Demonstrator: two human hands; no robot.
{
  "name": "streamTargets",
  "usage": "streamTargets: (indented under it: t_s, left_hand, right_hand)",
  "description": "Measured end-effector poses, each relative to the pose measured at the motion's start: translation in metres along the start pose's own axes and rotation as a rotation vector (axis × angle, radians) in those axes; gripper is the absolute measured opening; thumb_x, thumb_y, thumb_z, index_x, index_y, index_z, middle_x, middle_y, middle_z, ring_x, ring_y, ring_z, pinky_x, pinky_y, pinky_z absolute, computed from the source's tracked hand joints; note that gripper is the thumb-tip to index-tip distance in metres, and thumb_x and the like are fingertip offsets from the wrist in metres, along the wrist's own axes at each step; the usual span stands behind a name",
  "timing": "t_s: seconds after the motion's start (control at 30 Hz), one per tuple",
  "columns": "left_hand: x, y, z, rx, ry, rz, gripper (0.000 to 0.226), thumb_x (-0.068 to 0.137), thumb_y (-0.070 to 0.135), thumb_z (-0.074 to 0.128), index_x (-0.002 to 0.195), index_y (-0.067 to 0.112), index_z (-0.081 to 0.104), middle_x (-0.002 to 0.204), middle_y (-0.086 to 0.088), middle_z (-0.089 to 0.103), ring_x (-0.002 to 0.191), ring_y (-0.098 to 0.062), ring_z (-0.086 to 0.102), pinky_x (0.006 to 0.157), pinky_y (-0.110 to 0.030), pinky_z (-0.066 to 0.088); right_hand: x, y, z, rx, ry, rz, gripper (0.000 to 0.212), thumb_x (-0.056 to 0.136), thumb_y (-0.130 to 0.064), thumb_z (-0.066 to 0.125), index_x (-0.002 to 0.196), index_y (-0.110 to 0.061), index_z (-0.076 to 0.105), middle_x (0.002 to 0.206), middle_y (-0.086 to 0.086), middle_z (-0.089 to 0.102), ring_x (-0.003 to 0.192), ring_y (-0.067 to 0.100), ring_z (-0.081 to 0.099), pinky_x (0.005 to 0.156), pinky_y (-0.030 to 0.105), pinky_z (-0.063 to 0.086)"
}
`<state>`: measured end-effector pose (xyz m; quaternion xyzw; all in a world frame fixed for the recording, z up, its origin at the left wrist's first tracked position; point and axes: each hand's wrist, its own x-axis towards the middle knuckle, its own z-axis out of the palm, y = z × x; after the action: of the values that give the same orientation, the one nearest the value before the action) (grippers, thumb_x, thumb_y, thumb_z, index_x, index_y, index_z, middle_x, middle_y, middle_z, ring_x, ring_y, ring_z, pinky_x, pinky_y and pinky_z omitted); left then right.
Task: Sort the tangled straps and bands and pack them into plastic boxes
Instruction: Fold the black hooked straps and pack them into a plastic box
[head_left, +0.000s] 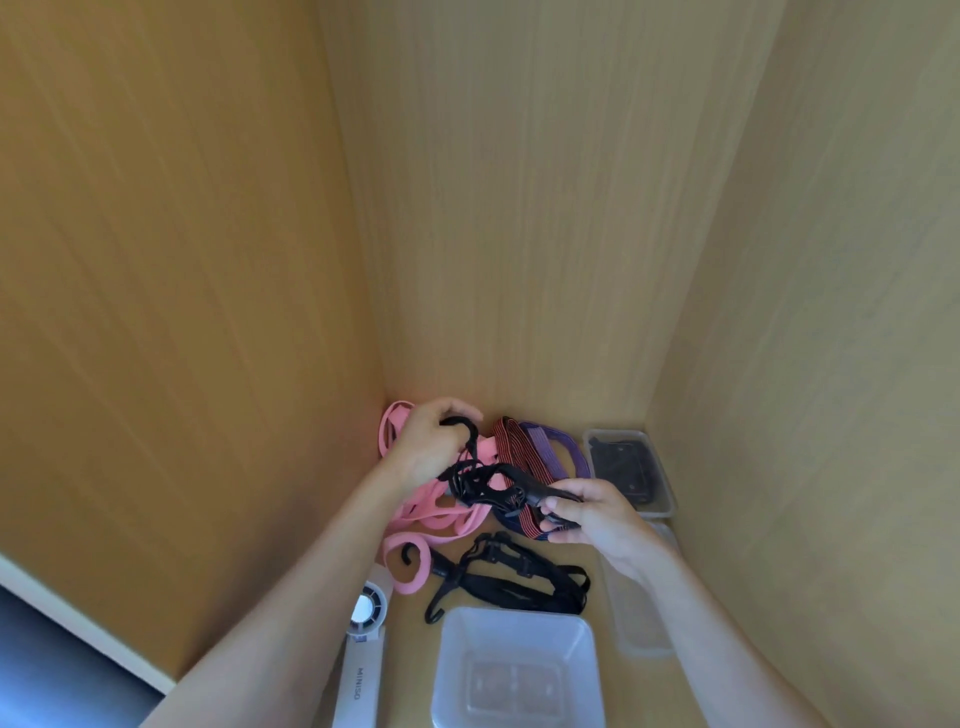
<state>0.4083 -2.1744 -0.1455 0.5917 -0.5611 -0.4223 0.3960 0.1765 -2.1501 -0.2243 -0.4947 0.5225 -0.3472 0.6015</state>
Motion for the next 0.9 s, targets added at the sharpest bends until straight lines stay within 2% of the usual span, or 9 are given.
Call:
streamTargets:
  t_s: [0.07,0.13,0.2,0.37,0.5,0.57,0.73,0.8,0.9]
  left_hand:
    - [0.002,0.009,-0.009,-0.100,0.056,-0.005,0.028,0.092,-0.006,0.053,0.101,0.014,0.071,0.103,0.000,0.070,0.091,-0.015,0.065,0.077,-0.022,0.050]
    - [0.003,0.016,-0.016,-0.272,0.099,-0.037,0.031,0.088,-0.010,0.051,0.100,0.011,0.070,0.084,-0.003,0.067,0.074,-0.017,0.064,0.071,-0.027,0.052]
    - [0.005,0.020,-0.020,-0.435,0.132,-0.065,0.032,0.086,-0.013,0.047,0.099,0.008,0.069,0.065,-0.003,0.055,0.059,-0.016,0.054,0.063,-0.029,0.049]
    - [0.010,0.014,-0.024,-0.611,0.204,-0.131,0.033,0.085,-0.014,0.046,0.097,0.008,0.068,0.057,-0.001,0.047,0.057,-0.017,0.046,0.064,-0.031,0.042]
    - [0.010,0.005,-0.023,-0.626,0.185,-0.163,0.034,0.084,-0.014,0.047,0.101,0.009,0.066,0.061,-0.003,0.050,0.063,-0.017,0.050,0.061,-0.029,0.045]
    - [0.010,0.000,-0.021,-0.660,0.190,-0.178,0.034,0.082,-0.015,0.048,0.102,0.009,0.064,0.069,-0.006,0.056,0.071,-0.020,0.057,0.066,-0.032,0.050]
    - [0.011,-0.012,-0.021,-0.752,0.247,-0.204,0.030,0.086,-0.014,0.052,0.103,0.010,0.059,0.094,-0.014,0.065,0.087,-0.024,0.066,0.076,-0.038,0.058]
    - [0.009,-0.016,-0.021,-0.673,0.294,-0.169,0.030,0.088,-0.013,0.055,0.103,0.012,0.058,0.103,-0.013,0.064,0.090,-0.024,0.068,0.080,-0.039,0.060]
    - [0.005,-0.018,-0.013,-0.399,0.421,-0.065,0.029,0.090,-0.011,0.061,0.097,0.017,0.058,0.098,-0.007,0.063,0.079,-0.015,0.070,0.060,-0.022,0.059]
  right_hand:
    - [-0.002,0.001,-0.001,0.030,0.012,-0.004,0.019,0.100,-0.001,0.056,0.106,-0.008,0.073,0.091,0.010,0.066,0.079,0.019,0.071,0.075,0.035,0.060]
    - [-0.005,0.003,-0.003,0.133,0.018,-0.011,0.028,0.101,0.004,0.051,0.111,-0.011,0.072,0.089,0.012,0.061,0.076,0.020,0.066,0.075,0.036,0.059]
    - [-0.010,0.004,-0.008,0.286,0.007,-0.022,0.035,0.100,0.008,0.048,0.114,-0.012,0.073,0.085,0.009,0.058,0.075,0.020,0.061,0.075,0.037,0.057]
    - [-0.020,0.005,-0.032,0.661,0.025,-0.076,0.039,0.089,0.007,0.055,0.124,-0.006,0.068,0.078,0.009,0.058,0.076,0.022,0.061,0.080,0.040,0.058]
    - [-0.025,-0.004,-0.050,0.820,0.129,-0.128,0.033,0.083,0.005,0.058,0.114,-0.001,0.067,0.077,0.009,0.063,0.073,0.019,0.065,0.076,0.036,0.061]
    - [-0.026,-0.013,-0.057,0.845,0.155,-0.159,0.033,0.082,0.005,0.058,0.113,-0.001,0.067,0.075,0.008,0.062,0.070,0.018,0.065,0.075,0.036,0.062]
    - [-0.031,-0.036,-0.066,0.689,0.220,-0.197,0.028,0.093,0.007,0.052,0.115,0.001,0.067,0.072,0.005,0.063,0.070,0.019,0.063,0.080,0.039,0.060]
    - [-0.032,-0.041,-0.064,0.602,0.256,-0.213,0.026,0.096,0.008,0.050,0.114,0.001,0.068,0.072,0.006,0.063,0.070,0.020,0.065,0.083,0.042,0.057]
    - [-0.033,-0.046,-0.060,0.500,0.302,-0.237,0.024,0.098,0.008,0.051,0.111,0.001,0.069,0.073,0.008,0.063,0.071,0.022,0.065,0.084,0.044,0.056]
